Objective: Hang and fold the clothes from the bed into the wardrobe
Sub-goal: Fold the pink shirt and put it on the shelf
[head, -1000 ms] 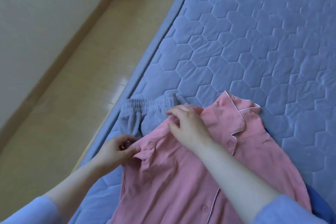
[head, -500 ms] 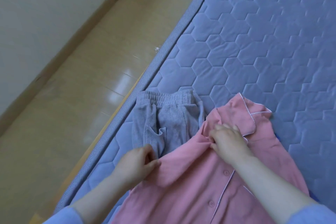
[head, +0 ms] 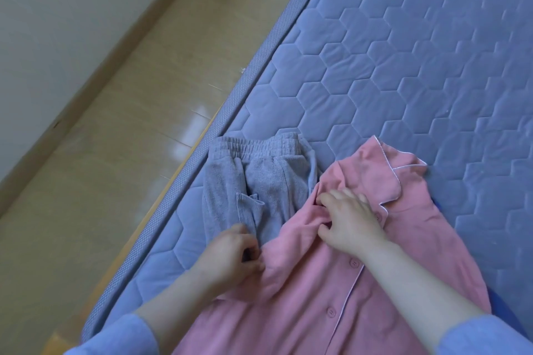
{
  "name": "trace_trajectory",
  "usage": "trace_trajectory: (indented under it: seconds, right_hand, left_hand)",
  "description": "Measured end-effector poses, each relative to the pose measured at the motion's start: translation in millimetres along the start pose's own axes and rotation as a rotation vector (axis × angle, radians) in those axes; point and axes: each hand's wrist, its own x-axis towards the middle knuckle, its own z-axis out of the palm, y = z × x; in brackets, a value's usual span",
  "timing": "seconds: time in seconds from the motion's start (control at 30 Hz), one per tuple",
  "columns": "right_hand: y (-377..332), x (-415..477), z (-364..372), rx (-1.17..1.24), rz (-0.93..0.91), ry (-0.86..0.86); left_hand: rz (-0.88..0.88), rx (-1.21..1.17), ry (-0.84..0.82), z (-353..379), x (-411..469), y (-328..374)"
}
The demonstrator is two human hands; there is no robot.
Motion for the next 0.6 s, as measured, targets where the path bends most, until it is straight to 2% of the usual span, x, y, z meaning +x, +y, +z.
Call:
trace_trajectory:
  seconds: [0.1,0.17,0.27,0.33,0.47,0.6]
  right_hand:
    - [1.6,-0.3,-0.2,0.054,-0.017,0.033]
    - [6.4,-0.2,-1.7,0.065,-0.053,0.040]
    - [15.3,-1.9,-8.9,0.116,-0.141,0.081]
    - [19.3,-7.0,-14.0,0.208,-0.201,0.137]
    - [25.0,-20.2,-16.0,0.273,-0.233,0.227]
    - [30.8,-29.2,-17.1,0.301,-0.158,0.300]
  left_hand:
    - [0.006,-0.142,0.060,7.4,5.4,12.5]
    - [-0.024,-0.237,0.022,8.5,12.3,19.2]
    - [0.018,-0.110,-0.093,8.5,23.3,31.5]
    - [0.043,-0.037,-0.099,8.1,32.7,42.1]
    - [0.055,-0.066,-0.054,-2.0,53.2,58.9]
    - [0.037,-0.357,-0.157,-8.8,49.8,59.7]
